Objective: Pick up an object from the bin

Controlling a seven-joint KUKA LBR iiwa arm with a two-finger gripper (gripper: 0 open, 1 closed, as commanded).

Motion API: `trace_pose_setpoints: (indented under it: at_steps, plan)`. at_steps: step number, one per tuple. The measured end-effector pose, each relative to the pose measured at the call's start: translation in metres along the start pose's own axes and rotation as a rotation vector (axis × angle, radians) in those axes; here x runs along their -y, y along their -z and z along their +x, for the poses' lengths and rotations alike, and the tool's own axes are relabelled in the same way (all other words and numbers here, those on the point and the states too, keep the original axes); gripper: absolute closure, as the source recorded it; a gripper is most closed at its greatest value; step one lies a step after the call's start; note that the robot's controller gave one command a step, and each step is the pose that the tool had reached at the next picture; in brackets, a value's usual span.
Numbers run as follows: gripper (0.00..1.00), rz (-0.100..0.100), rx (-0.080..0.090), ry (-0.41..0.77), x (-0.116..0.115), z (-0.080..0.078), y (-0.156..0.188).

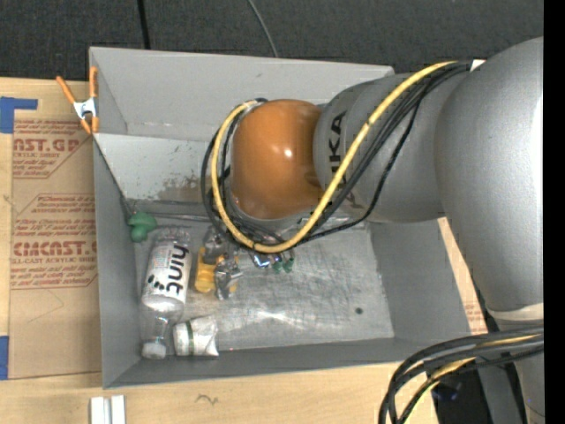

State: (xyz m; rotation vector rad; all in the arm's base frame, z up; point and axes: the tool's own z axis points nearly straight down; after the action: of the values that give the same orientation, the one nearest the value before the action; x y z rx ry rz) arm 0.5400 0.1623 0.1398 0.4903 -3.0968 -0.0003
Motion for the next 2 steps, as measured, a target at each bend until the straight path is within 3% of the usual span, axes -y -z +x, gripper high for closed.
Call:
trace_pose_setpoints:
  at_steps: [1, 2]
  plan:
    - [1.00, 0.000, 0.023, -0.020, -0.001, 0.016, 0.003]
    - [1.00, -0.004, 0.003, -0.054, 0.000, -0.008, -0.045]
